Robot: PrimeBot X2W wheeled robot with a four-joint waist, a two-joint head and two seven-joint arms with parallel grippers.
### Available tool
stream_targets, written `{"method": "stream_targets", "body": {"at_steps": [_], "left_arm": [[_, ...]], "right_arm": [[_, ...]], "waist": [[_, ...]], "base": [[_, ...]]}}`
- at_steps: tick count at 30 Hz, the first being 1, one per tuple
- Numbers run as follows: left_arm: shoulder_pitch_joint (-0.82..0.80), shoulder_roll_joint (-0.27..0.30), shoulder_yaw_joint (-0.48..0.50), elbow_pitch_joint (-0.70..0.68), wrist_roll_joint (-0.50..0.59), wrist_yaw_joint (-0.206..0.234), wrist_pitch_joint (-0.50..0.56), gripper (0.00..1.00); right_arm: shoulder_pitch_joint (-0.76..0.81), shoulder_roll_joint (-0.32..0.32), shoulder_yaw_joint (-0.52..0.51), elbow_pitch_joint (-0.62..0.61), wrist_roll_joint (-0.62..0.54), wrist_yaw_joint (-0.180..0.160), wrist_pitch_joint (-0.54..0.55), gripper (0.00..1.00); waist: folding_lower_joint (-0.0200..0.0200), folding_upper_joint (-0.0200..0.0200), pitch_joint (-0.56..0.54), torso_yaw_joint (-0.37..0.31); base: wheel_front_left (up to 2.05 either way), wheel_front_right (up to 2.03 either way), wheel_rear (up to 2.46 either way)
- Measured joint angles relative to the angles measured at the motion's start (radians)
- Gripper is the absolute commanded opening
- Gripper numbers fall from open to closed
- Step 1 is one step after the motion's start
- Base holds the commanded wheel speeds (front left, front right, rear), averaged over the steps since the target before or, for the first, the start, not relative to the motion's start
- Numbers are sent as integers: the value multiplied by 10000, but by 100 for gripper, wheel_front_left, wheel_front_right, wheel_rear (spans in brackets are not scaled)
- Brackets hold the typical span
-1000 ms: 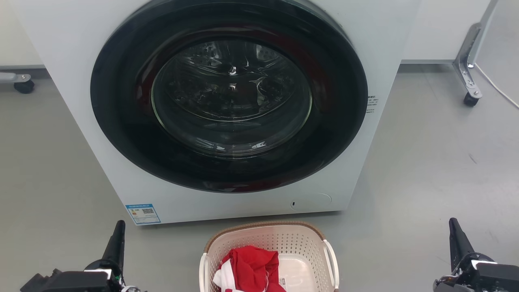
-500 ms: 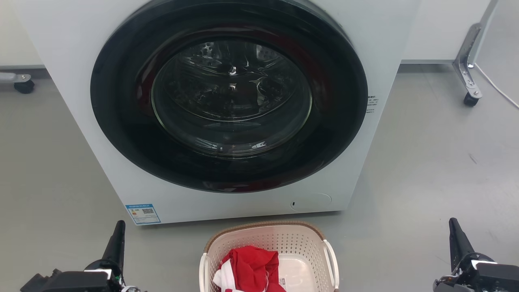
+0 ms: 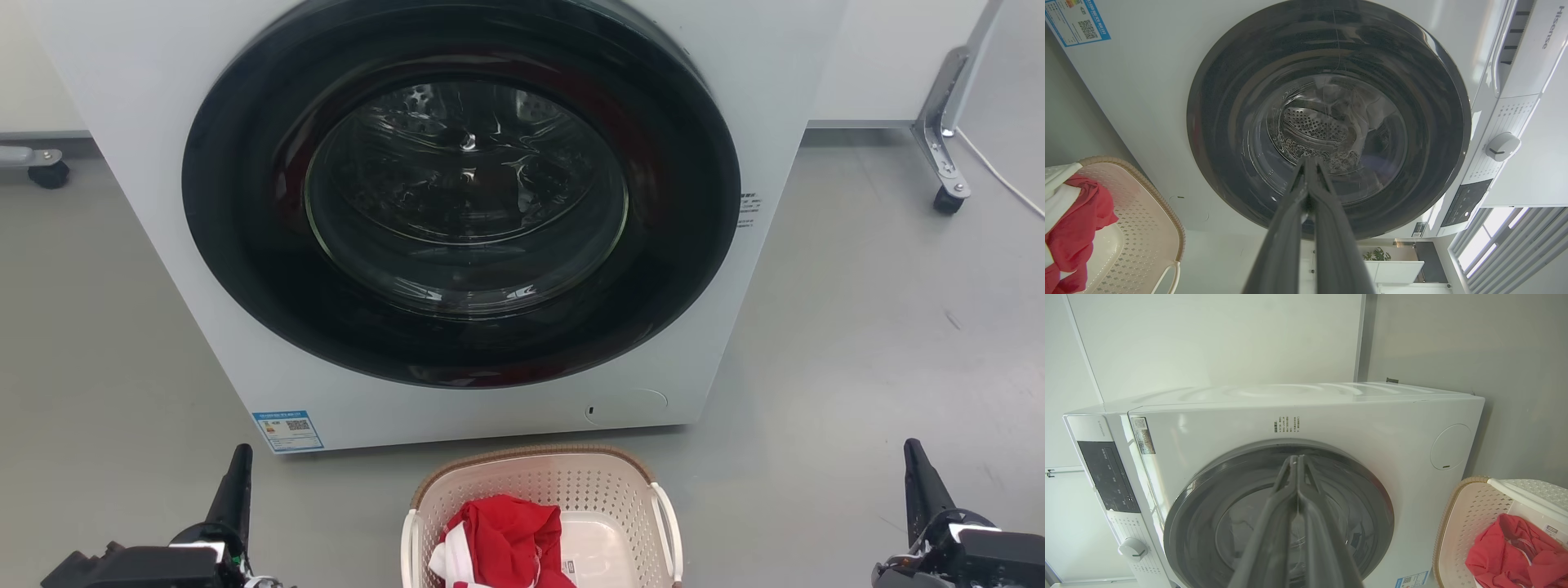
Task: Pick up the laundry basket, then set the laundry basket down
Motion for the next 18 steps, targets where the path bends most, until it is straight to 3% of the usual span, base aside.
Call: {"method": "stream_targets", "body": {"at_steps": [18], "left_arm": [[0, -2, 0, 2, 0, 0, 0, 0]], "right_arm": [[0, 0, 0, 0, 0, 0, 0, 0]], "waist": [[0, 0, 0, 0]], "base": [[0, 0, 0]]}}
